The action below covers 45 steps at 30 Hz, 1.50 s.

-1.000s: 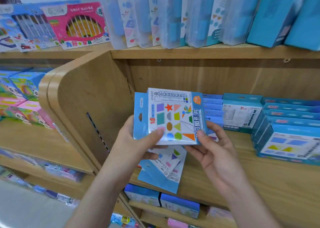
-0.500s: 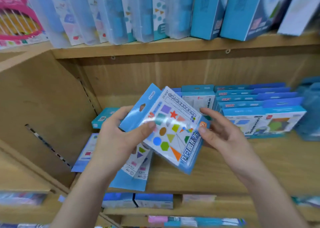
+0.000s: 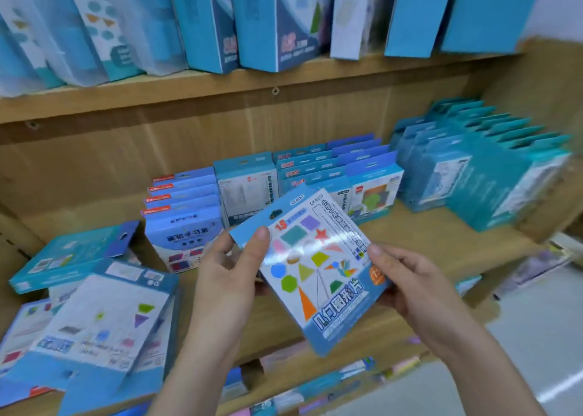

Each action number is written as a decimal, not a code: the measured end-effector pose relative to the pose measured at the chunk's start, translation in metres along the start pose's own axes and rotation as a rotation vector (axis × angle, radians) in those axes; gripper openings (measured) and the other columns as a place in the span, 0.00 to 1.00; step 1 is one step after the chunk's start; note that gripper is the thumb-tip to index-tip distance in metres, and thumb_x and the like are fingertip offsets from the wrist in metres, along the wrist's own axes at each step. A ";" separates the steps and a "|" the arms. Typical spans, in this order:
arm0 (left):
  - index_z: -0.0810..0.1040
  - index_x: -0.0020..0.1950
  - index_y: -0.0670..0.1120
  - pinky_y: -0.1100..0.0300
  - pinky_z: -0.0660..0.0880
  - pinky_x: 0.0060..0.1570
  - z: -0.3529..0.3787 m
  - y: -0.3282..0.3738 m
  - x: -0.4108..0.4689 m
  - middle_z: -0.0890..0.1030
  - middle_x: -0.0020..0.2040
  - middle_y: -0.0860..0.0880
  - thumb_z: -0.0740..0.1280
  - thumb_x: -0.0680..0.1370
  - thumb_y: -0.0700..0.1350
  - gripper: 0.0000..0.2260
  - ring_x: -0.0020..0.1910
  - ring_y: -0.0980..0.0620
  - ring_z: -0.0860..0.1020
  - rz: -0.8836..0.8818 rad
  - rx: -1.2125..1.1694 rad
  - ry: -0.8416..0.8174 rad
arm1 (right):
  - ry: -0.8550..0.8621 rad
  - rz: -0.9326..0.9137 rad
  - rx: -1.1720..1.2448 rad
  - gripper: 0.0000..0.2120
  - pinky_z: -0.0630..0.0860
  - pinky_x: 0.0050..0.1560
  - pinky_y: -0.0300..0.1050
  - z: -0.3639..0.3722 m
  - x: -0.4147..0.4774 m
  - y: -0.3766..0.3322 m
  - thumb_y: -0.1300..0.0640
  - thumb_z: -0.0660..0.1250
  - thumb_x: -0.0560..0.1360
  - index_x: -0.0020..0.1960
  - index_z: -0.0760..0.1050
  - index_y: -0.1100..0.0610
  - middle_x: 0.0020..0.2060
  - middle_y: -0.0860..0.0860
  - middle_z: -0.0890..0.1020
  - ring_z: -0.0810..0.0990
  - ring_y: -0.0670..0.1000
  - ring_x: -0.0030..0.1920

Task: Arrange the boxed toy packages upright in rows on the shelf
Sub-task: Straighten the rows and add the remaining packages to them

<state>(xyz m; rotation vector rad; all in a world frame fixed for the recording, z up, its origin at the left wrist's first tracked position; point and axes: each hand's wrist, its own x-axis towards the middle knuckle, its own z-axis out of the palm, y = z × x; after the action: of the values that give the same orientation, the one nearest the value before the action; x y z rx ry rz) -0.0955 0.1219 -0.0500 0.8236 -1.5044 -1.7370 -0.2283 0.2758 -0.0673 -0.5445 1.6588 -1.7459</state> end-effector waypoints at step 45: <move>0.69 0.66 0.50 0.56 0.78 0.50 0.138 -0.063 0.008 0.84 0.50 0.45 0.68 0.72 0.51 0.23 0.50 0.51 0.82 -0.064 0.247 -0.223 | -0.103 -0.116 0.041 0.18 0.78 0.31 0.37 -0.140 0.103 -0.015 0.64 0.68 0.73 0.60 0.76 0.49 0.40 0.46 0.86 0.83 0.44 0.38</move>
<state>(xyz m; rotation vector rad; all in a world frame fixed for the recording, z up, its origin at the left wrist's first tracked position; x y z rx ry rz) -0.2184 0.1980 -0.0946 0.8286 -1.8893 -1.7584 -0.4001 0.3020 -0.0819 -0.7127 1.5443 -1.7986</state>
